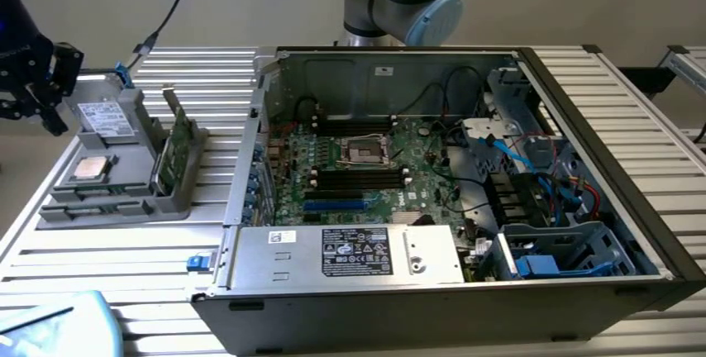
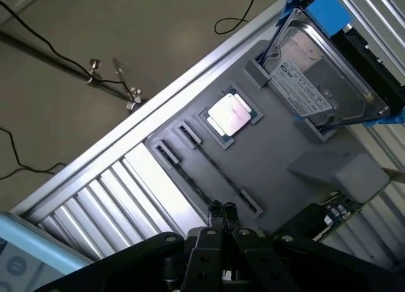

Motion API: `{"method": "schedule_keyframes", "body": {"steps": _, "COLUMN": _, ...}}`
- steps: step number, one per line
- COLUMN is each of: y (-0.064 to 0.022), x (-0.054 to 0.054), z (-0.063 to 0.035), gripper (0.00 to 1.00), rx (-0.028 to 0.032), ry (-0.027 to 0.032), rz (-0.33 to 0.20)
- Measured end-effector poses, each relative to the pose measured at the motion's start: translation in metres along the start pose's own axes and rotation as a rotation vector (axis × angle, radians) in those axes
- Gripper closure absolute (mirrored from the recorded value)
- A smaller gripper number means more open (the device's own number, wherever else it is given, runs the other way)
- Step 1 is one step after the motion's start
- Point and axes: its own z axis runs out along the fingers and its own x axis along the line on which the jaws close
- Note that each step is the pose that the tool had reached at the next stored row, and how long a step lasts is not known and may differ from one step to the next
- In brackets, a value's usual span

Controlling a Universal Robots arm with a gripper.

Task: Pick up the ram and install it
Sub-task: 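Pick up the ram and move it above insertion slot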

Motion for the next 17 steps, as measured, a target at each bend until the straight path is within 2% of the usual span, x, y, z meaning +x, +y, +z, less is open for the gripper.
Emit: {"method": "schedule_keyframes", "body": {"steps": 17, "y": -0.0012, "x": 0.0, "z": 0.0127, "gripper": 0.89, "rx": 0.006, "ry": 0.0271, "rz": -0.308}}
